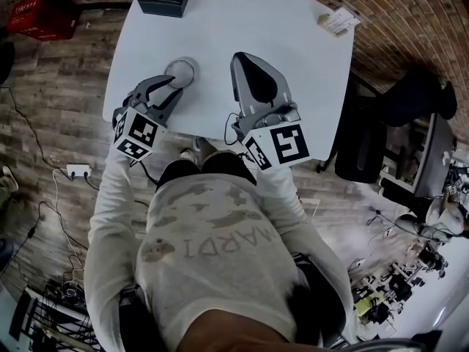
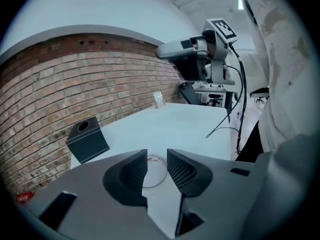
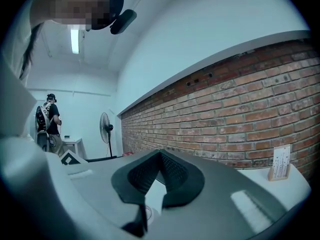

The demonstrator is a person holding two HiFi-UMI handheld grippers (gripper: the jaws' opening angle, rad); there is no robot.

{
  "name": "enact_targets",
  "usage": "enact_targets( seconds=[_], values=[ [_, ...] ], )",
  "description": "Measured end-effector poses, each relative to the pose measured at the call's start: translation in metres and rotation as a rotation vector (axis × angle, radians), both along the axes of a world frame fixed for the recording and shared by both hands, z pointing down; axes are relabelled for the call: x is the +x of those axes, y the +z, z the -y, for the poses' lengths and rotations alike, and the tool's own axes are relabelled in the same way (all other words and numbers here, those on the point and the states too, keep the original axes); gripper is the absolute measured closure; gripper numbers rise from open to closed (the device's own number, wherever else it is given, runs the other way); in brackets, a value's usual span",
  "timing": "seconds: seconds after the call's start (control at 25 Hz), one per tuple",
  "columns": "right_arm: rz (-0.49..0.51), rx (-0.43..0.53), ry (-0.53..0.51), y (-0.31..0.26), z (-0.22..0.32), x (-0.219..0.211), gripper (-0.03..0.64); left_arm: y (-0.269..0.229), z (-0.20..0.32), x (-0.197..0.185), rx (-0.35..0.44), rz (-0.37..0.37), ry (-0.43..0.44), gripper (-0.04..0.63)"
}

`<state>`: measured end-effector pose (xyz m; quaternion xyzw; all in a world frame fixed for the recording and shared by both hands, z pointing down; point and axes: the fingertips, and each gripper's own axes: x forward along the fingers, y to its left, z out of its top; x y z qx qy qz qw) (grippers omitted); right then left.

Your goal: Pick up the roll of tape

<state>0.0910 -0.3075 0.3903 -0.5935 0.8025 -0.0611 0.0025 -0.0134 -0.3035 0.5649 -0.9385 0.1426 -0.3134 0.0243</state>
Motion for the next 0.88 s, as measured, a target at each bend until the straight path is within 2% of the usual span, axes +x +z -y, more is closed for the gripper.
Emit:
enact_targets(
  seconds=[0.2,0.36,0.72,0.88],
  values=[
    [0.002,-0.021,0.001,0.010,0.009,0.007,0.606,0.038,-0.006,0.010,-0.048,0.122,0.098,0.455],
    [0.002,-0.035,0.000,0.017,0.014,0.011,0.606,0.059,-0.008,0.014,-0.055,0.198,0.145,0.440],
    [0.004,-0.054,0.004,0.026,0.022,0.020,0.606,0.089,-0.006,0.021,-0.094,0.309,0.203,0.441],
    [0.004,-0.060,0.005,0.029,0.025,0.024,0.606,0.095,-0.002,0.023,-0.114,0.327,0.192,0.471]
  ],
)
